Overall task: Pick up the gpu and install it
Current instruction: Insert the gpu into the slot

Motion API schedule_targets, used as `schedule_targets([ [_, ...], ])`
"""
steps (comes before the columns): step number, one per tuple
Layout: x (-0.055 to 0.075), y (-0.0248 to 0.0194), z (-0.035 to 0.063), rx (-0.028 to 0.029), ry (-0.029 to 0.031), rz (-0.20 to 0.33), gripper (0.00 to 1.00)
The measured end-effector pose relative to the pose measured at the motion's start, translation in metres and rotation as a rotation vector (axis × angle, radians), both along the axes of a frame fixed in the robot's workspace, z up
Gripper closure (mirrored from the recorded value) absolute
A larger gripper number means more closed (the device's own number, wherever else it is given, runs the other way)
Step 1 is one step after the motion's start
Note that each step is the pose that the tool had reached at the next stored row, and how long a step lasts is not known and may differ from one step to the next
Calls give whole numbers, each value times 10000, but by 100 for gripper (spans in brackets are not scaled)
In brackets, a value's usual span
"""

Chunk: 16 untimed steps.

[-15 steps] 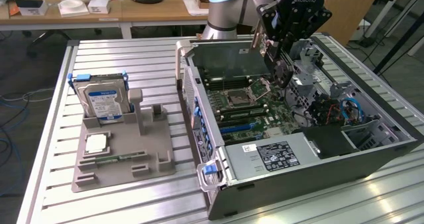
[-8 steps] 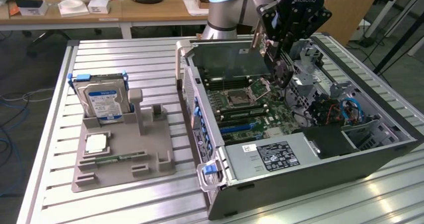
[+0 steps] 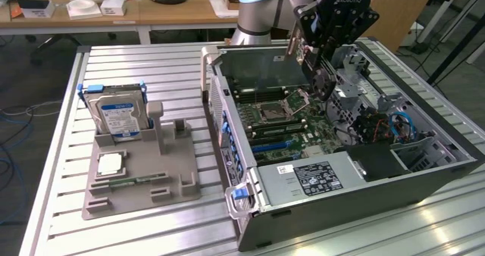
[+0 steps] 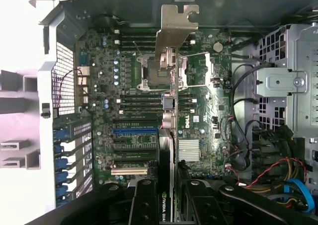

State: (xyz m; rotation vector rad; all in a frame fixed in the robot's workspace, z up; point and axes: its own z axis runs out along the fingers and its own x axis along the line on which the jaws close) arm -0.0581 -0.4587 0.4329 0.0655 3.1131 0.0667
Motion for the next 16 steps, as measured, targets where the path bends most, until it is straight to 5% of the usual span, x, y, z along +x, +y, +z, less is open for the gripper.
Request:
schedule_targets([
  [16, 0, 0, -3, 0, 0, 497, 74],
])
